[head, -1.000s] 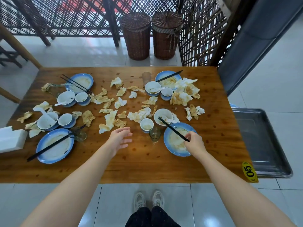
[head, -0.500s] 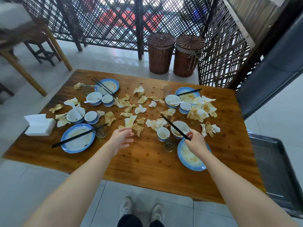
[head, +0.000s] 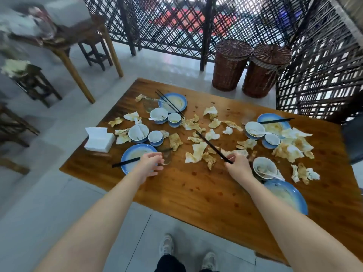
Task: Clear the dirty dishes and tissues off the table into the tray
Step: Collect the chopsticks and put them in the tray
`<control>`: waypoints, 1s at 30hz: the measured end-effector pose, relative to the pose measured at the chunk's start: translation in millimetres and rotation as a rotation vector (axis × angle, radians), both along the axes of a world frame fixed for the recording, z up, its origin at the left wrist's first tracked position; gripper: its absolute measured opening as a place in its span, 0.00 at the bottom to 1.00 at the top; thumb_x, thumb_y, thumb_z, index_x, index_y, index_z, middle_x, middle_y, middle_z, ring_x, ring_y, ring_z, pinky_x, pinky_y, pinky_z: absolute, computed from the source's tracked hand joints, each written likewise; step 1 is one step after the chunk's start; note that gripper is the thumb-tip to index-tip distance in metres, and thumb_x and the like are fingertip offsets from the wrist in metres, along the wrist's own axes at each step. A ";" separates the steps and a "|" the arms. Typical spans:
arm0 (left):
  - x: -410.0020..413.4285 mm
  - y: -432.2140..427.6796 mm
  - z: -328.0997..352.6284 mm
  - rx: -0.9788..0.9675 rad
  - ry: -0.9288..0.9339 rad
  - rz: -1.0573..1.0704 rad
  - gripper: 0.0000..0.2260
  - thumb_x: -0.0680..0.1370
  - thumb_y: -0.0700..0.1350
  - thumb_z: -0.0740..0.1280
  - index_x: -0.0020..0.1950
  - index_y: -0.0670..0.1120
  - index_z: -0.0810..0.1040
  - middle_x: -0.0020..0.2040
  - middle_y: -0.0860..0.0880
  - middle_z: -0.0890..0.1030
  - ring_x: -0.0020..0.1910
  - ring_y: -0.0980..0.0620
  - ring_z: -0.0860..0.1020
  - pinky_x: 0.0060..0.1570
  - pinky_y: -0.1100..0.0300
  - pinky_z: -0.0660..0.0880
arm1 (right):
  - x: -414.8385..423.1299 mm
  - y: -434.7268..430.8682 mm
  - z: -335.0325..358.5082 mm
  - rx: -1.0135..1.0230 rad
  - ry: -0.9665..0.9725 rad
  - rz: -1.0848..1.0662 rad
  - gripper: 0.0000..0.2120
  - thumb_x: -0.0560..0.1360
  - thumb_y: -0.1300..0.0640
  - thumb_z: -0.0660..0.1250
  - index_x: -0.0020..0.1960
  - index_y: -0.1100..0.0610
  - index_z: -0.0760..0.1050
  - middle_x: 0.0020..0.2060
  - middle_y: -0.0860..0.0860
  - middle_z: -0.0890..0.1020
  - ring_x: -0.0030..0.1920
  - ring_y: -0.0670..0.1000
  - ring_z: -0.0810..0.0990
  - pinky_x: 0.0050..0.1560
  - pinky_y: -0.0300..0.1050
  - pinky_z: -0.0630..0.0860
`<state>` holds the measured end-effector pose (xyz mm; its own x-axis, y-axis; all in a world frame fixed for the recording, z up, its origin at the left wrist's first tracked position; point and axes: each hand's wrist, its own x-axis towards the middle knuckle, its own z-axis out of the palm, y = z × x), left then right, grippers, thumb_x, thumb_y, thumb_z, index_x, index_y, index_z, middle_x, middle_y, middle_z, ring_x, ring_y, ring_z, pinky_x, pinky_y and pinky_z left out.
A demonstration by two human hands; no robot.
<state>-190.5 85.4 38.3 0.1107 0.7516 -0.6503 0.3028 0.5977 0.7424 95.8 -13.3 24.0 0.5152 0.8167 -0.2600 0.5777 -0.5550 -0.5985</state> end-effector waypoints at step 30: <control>-76.2 105.6 -111.0 0.462 0.617 -0.621 0.10 0.77 0.44 0.69 0.58 0.48 0.78 0.57 0.49 0.78 0.57 0.49 0.75 0.54 0.53 0.76 | -75.4 65.3 -35.2 -0.053 0.082 -0.152 0.08 0.74 0.61 0.69 0.49 0.52 0.73 0.40 0.43 0.74 0.43 0.44 0.74 0.40 0.35 0.69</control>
